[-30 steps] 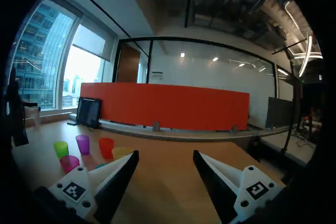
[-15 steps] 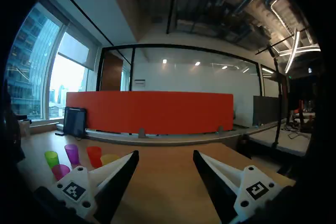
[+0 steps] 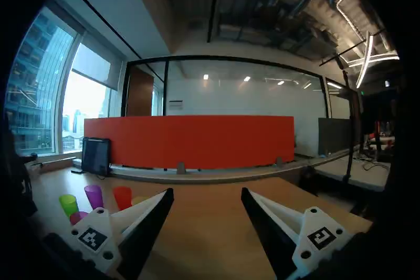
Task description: Pour water
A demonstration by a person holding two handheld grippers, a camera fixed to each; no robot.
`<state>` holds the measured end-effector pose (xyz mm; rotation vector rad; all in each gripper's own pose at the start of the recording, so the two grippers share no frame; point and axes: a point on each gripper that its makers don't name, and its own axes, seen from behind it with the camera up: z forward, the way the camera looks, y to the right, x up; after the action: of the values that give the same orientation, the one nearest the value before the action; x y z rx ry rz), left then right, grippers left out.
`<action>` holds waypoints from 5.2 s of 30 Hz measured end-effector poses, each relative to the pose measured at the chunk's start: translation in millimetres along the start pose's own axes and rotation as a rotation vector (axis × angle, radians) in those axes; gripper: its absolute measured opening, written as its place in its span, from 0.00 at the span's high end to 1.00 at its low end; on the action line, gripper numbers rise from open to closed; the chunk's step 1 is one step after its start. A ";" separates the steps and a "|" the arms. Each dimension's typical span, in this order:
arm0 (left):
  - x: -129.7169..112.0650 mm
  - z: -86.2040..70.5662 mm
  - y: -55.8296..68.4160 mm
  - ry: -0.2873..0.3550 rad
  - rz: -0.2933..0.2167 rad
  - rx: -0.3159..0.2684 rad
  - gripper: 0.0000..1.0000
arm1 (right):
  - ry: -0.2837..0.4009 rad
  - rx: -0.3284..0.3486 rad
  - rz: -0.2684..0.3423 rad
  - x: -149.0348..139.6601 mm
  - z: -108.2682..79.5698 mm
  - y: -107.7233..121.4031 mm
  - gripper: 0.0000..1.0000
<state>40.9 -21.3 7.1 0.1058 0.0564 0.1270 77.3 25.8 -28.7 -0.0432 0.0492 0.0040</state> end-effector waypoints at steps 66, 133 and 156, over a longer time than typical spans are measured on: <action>-34.2 -9.5 13.2 -0.056 -0.108 -0.052 0.00 | 0.056 0.007 -0.061 -7.4 12.0 1.9 0.00; -33.9 -9.6 13.3 -0.056 -0.108 -0.052 0.00 | -0.049 0.030 -0.005 -77.4 24.9 -23.4 0.00; -34.4 -9.0 13.0 -0.055 -0.108 -0.052 0.00 | -0.050 0.030 -0.005 -78.5 24.8 -23.1 0.00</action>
<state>4.7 -11.9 1.3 0.0540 0.0035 0.0173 0.2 3.6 0.9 -0.0132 -0.0006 -0.0003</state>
